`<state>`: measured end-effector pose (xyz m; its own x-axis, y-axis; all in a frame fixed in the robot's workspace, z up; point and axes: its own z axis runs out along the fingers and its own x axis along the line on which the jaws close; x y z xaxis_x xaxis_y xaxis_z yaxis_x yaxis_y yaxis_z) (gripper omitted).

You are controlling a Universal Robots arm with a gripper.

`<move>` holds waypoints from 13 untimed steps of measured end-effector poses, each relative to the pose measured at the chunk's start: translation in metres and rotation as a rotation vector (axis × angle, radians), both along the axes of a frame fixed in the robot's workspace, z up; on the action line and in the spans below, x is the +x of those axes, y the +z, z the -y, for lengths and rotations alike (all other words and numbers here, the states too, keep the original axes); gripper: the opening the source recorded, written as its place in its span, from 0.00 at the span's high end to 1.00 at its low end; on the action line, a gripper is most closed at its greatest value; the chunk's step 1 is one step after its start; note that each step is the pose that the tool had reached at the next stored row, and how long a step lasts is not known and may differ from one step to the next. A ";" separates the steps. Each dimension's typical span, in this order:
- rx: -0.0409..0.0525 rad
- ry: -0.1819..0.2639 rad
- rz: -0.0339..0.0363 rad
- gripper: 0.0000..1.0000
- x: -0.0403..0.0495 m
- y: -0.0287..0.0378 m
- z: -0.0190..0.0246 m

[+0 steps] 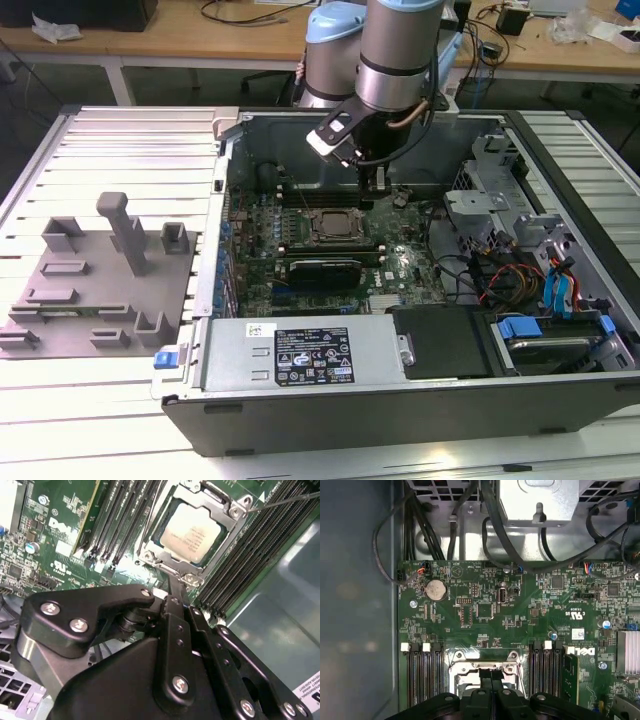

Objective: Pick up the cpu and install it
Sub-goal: 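Close the cpu cover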

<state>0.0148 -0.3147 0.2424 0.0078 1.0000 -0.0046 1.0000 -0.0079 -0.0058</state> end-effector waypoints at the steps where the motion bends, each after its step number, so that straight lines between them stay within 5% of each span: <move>1: 0.0000 0.000 0.0001 0.89 0.0000 0.0000 0.0000; 4: 0.0000 0.000 -0.0091 0.89 -0.0001 -0.0002 0.0000; 8: -0.0001 0.000 -0.0099 0.89 -0.0011 -0.0003 0.0000; 13: 0.0000 0.000 -0.0097 0.89 -0.0171 -0.0054 0.0000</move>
